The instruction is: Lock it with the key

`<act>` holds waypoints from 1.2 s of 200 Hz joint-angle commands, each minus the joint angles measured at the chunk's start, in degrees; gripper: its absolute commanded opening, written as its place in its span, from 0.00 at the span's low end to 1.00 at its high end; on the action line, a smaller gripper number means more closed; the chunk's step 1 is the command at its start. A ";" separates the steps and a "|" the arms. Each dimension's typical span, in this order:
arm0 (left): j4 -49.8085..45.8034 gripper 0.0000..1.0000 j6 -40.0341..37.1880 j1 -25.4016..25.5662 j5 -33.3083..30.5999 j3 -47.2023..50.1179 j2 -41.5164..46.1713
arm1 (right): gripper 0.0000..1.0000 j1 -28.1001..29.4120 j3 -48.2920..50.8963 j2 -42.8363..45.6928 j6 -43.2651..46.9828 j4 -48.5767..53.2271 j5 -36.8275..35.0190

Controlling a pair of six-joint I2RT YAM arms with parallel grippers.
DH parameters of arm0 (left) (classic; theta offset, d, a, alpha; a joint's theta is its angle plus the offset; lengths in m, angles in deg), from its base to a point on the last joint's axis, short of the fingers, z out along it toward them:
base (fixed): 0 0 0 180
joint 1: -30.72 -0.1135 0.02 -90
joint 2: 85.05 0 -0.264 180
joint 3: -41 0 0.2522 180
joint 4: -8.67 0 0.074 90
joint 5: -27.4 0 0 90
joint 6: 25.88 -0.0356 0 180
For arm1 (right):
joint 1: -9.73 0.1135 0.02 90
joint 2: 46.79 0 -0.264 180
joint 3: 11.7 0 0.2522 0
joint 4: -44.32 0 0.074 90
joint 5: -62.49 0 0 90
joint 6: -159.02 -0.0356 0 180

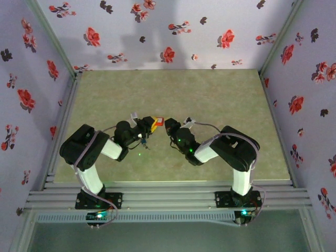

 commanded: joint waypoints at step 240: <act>-0.67 0.00 -1.93 -1.30 -0.55 0.78 0.11 | 0.00 -1.81 6.10 5.87 -1.64 2.25 -9.69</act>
